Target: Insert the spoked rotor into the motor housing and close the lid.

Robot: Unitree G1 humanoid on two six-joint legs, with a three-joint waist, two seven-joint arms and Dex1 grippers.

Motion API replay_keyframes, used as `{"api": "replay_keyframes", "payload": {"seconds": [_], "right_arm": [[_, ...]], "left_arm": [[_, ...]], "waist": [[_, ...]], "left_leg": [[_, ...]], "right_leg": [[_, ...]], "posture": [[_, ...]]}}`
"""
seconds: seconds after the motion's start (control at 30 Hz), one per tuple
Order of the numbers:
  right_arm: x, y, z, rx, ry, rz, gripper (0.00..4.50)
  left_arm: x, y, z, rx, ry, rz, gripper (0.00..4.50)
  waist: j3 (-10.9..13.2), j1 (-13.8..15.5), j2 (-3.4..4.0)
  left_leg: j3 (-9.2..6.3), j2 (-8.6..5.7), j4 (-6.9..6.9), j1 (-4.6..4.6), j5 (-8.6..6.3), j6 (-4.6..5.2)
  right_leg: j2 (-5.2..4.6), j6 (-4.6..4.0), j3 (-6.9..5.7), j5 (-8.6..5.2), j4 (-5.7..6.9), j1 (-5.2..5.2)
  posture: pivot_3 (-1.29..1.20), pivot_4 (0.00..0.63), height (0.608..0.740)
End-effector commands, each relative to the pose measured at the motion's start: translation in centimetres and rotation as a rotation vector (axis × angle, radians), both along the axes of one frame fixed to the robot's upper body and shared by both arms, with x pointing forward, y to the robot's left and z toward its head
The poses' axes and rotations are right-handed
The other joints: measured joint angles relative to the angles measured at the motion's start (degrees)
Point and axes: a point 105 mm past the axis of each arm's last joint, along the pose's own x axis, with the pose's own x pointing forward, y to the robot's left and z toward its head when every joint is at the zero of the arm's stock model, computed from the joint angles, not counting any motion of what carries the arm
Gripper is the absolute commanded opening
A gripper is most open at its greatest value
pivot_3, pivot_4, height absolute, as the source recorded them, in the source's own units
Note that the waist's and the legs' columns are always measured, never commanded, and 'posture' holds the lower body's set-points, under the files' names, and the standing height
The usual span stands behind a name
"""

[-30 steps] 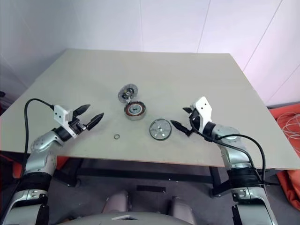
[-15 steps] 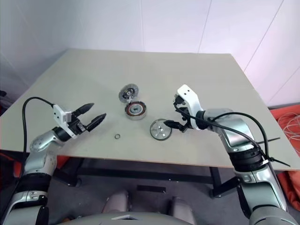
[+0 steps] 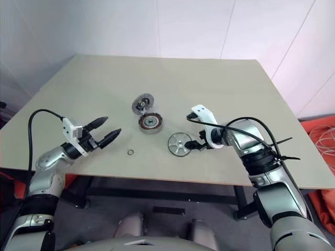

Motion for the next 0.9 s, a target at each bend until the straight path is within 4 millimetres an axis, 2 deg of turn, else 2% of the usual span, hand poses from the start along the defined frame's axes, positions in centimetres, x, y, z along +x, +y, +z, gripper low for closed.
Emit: {"api": "replay_keyframes", "payload": {"seconds": [0.03,0.37,0.57,0.7,0.9], "right_arm": [[0.8,0.3,1.6,0.035,-0.05,0.002,3.6],[0.4,0.8,1.5,0.058,-0.046,0.029,0.04],[0.4,0.9,1.8,0.074,-0.058,0.041,0.04],[0.8,0.7,2.8,0.084,-0.087,0.032,0.04],[3.1,-2.2,4.8,0.012,-0.192,-0.011,0.04]], "left_arm": [[0.1,0.0,1.2,0.009,-0.059,0.004,4.5],[0.3,0.2,1.1,0.018,-0.06,0.015,4.5],[0.5,0.3,1.1,0.023,-0.059,0.02,4.5],[0.6,0.3,1.1,0.024,-0.059,0.022,4.5],[0.7,0.3,1.1,0.025,-0.059,0.023,4.5]], "waist": [[0.0,0.0,0.0],[0.0,0.03,0.0],[0.0,0.04,0.0],[0.0,0.03,0.0],[0.0,0.07,0.0]], "left_leg": [[0.0,0.0,0.0,0.0,0.0,0.0],[0.0,0.0,0.03,0.0,0.01,-0.02],[0.0,0.0,0.05,0.0,0.01,-0.01],[0.0,0.0,0.05,0.0,0.01,-0.02],[0.01,-0.01,0.08,0.0,0.02,-0.03]], "right_leg": [[0.0,0.0,0.0,0.0,0.0,0.0],[0.0,0.0,0.0,0.0,0.04,0.01],[0.0,0.0,0.0,0.0,0.04,0.02],[0.0,0.0,0.0,0.0,0.04,0.02],[-0.01,0.0,0.0,0.0,0.07,0.01]], "posture": [[0.0,0.0,0.74],[0.0,0.0,0.74],[0.0,0.0,0.74],[0.0,0.0,0.74],[0.0,0.0,0.74]]}}
